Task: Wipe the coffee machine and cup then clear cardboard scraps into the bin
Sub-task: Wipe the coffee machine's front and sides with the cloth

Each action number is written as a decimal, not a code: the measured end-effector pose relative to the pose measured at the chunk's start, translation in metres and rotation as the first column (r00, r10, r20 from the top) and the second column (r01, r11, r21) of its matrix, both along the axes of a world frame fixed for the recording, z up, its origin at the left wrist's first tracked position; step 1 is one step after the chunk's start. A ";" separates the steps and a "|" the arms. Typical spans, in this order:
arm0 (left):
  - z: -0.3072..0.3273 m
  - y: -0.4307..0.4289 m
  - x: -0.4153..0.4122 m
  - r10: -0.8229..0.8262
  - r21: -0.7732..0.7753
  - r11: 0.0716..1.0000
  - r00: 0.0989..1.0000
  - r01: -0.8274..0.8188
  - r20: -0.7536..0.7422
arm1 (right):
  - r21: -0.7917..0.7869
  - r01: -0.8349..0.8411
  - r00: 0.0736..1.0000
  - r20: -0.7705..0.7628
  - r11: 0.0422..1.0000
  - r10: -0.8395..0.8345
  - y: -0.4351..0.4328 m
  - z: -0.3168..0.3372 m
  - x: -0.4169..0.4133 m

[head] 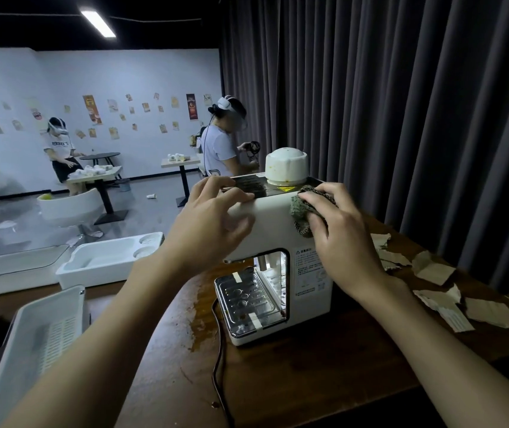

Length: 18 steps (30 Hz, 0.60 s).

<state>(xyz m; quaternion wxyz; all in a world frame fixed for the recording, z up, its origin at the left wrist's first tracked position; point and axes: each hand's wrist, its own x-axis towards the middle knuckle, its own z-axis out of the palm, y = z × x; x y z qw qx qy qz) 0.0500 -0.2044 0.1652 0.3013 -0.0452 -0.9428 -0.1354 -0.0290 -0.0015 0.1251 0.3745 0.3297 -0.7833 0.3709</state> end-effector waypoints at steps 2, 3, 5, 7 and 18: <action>-0.002 -0.001 -0.002 -0.031 0.009 0.999 0.999 0.032 -0.012 | -0.065 0.010 1.000 0.026 0.998 -0.008 0.003 0.002 -0.002; -0.004 -0.002 -0.003 -0.052 0.023 0.998 0.998 0.052 -0.018 | -0.100 0.022 0.999 0.047 0.995 -0.017 0.007 0.003 -0.005; -0.005 -0.003 -0.005 -0.078 0.044 0.996 0.997 0.079 -0.024 | -0.140 0.059 0.995 0.091 0.988 -0.046 0.016 0.004 -0.011; -0.005 -0.007 -0.006 -0.110 0.064 0.992 0.994 0.110 -0.011 | -0.128 0.074 0.992 0.115 0.989 -0.059 0.023 0.004 -0.016; -0.003 -0.014 -0.006 -0.222 0.148 0.964 0.975 0.220 0.001 | 0.068 0.040 0.997 -0.076 0.997 -0.035 -0.021 0.004 0.004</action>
